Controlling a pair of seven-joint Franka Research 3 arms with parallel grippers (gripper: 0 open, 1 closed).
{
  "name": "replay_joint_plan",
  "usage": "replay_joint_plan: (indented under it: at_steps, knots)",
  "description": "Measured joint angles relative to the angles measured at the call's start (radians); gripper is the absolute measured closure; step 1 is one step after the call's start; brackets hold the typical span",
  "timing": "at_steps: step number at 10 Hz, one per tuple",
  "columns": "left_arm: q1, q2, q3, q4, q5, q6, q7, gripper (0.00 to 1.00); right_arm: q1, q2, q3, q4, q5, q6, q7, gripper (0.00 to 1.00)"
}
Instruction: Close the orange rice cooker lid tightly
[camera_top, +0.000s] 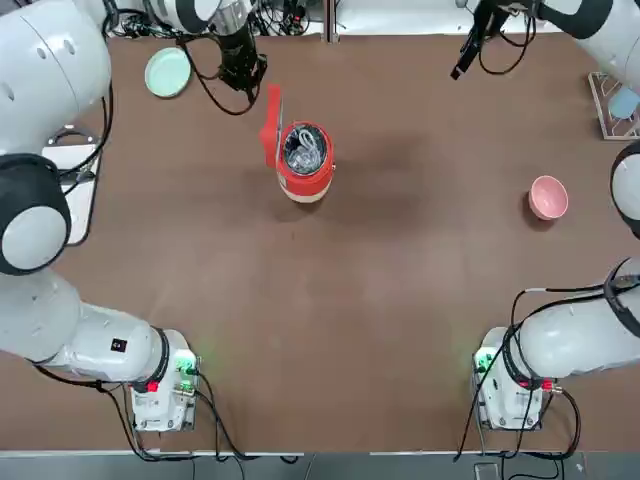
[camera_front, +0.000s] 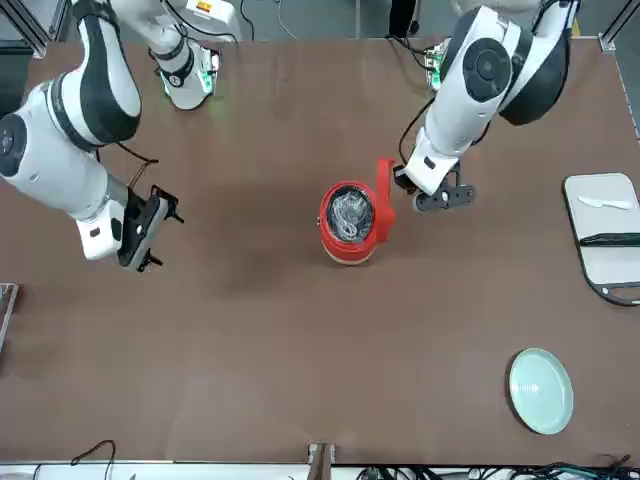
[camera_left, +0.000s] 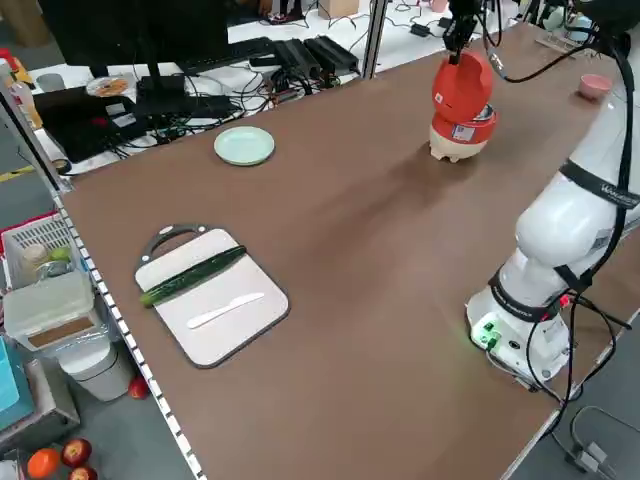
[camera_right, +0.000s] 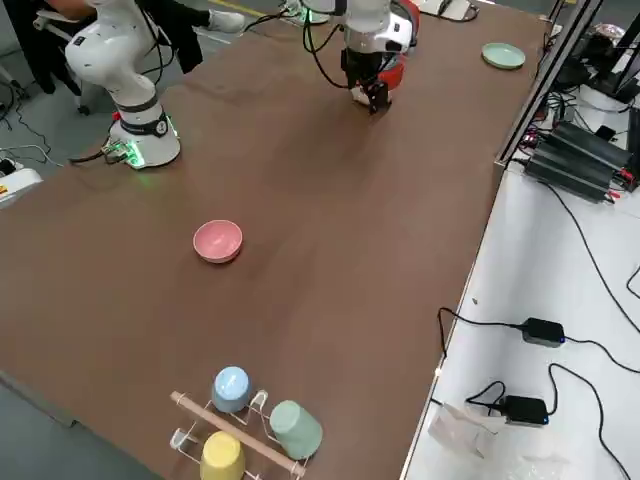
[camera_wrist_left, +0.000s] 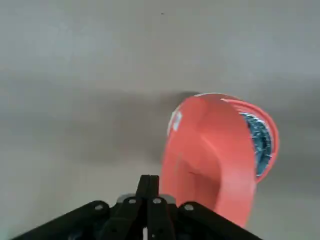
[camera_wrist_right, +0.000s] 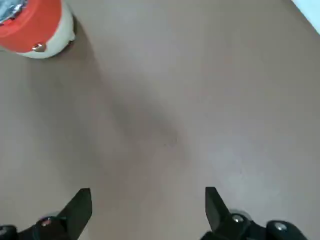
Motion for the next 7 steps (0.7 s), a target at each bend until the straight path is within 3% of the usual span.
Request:
replay_joint_plan:
  at_steps: [4,7]
  knots:
    - [-0.112,0.085,-0.002,-0.002,0.0,0.131,-0.157,0.99,-0.068,0.029,-0.004,-0.121,0.404,0.049,-0.579,0.0]
    - [-0.126,0.144,-0.002,-0.002,0.0,0.212,-0.191,0.99,-0.097,0.123,-0.004,-0.156,0.627,0.021,-0.942,0.0]
